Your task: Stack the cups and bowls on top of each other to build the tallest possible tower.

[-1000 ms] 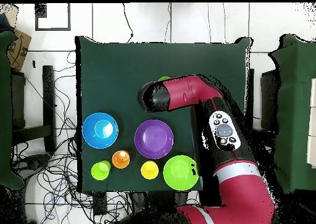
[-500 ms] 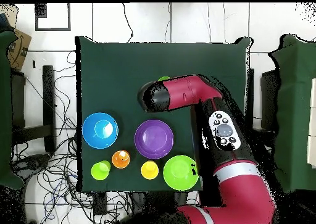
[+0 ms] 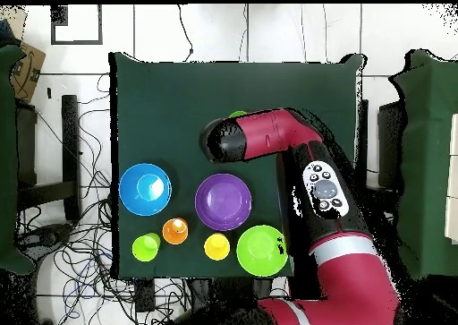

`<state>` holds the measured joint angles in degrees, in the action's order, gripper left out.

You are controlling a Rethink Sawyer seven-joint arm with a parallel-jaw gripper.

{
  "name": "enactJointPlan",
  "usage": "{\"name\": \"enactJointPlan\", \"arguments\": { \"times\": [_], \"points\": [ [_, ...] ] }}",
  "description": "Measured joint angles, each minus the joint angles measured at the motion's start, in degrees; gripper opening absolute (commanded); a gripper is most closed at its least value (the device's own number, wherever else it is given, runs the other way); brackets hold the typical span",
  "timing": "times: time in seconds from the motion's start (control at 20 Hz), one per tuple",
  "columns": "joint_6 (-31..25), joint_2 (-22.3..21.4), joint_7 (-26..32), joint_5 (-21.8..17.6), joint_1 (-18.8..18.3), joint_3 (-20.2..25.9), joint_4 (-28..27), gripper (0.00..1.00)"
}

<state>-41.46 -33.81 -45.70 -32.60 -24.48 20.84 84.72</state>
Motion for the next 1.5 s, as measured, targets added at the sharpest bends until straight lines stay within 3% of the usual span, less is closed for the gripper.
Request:
{"name": "enactJointPlan", "arguments": {
  "times": [0.85,1.2,1.5],
  "points": [
    [-0.01,-0.06,0.00,0.01,-0.09,-0.01,0.02,0.00],
    [-2.09,-3.40,0.00,2.97,0.42,0.05,0.88,0.00],
    [-4.03,-5.15,0.00,2.98,2.64,-0.05,0.86,0.00]
  ]
}}
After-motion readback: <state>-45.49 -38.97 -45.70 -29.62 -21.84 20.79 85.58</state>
